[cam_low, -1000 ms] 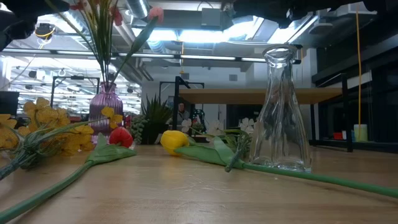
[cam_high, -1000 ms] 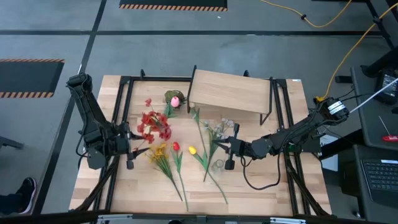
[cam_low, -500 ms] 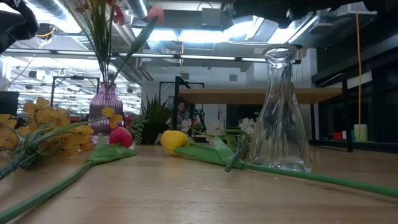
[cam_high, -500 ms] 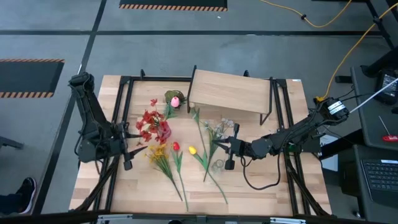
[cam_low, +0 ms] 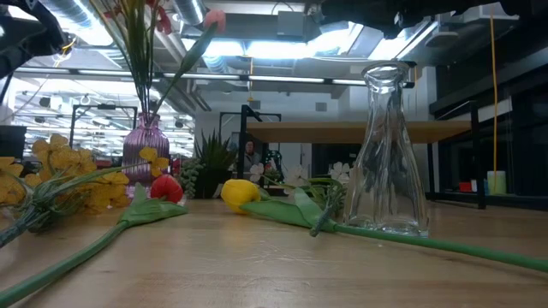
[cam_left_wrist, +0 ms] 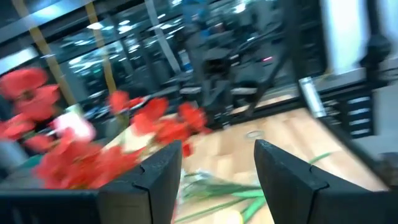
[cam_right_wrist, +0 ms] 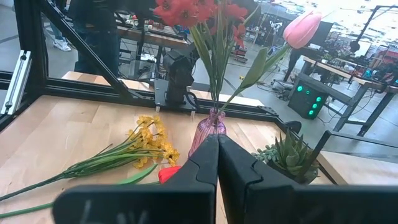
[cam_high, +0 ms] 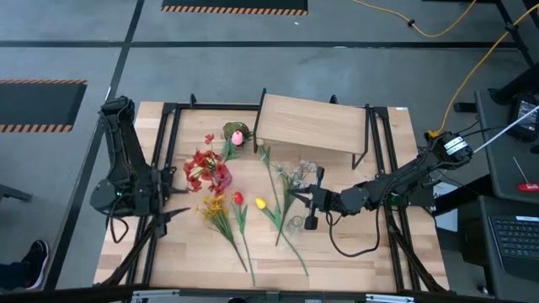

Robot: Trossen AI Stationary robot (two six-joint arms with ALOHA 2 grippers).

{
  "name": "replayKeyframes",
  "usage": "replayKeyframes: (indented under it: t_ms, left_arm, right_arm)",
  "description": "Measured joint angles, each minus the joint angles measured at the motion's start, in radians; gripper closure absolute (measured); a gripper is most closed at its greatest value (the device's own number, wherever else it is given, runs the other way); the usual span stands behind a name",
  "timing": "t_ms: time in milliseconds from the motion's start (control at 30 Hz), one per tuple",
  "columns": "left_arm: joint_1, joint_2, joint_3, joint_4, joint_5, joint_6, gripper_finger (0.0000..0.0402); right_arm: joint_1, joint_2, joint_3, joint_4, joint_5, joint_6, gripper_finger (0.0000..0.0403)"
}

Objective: Pick and place flowers into a vace then onto a shelf
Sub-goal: Put the white flowers into the violet vase

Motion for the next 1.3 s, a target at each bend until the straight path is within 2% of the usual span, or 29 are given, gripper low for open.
replayKeyframes:
  t_ms: [167, 400, 467, 567, 667, 767, 1000, 1100, 1300]
  left_arm:
    - [0.0, 0.01, 0.0, 0.0, 0.18, 0.0, 0.0223]
    - [0.065, 0.096, 0.0, 0.0, 0.2, -0.008, 0.0284]
    - [0.098, 0.131, 0.0, 0.0, 0.201, -0.022, 0.0305]
    - [0.153, 0.18, 0.0, 0.0, 0.223, -0.092, 0.0339]
    - [0.216, 0.231, 0.0, 0.0, 0.304, -0.169, 0.0371]
    - [0.295, 0.284, 0.0, 0.0, 0.401, -0.246, 0.0396]
    - [0.482, 0.396, 0.039, -0.03, 0.617, -0.366, 0.04]
    - [0.534, 0.431, 0.077, -0.11, 0.687, -0.437, 0.04]
    - [0.576, 0.496, 0.147, -0.305, 0.746, -0.614, 0.04]
  right_arm:
    - [0.0, 0.0, 0.0, 0.0, 0.0, 0.001, 0.0393]
    - [0.0, 0.0, 0.043, -0.025, 0.0, 0.003, 0.0393]
    - [0.0, -0.001, 0.083, -0.112, 0.0, 0.0, 0.0393]
    - [-0.008, -0.002, 0.17, -0.338, -0.001, 0.018, 0.0393]
    - [-0.036, -0.003, 0.26, -0.562, -0.001, 0.099, 0.0393]
    - [-0.066, -0.003, 0.319, -0.71, 0.0, 0.148, 0.0393]
    - [-0.1, -0.008, 0.356, -0.772, -0.019, 0.183, 0.0393]
    - [-0.1, -0.008, 0.392, -0.82, -0.021, 0.238, 0.0393]
    - [-0.09, -0.007, 0.498, -0.992, -0.026, 0.416, 0.0394]
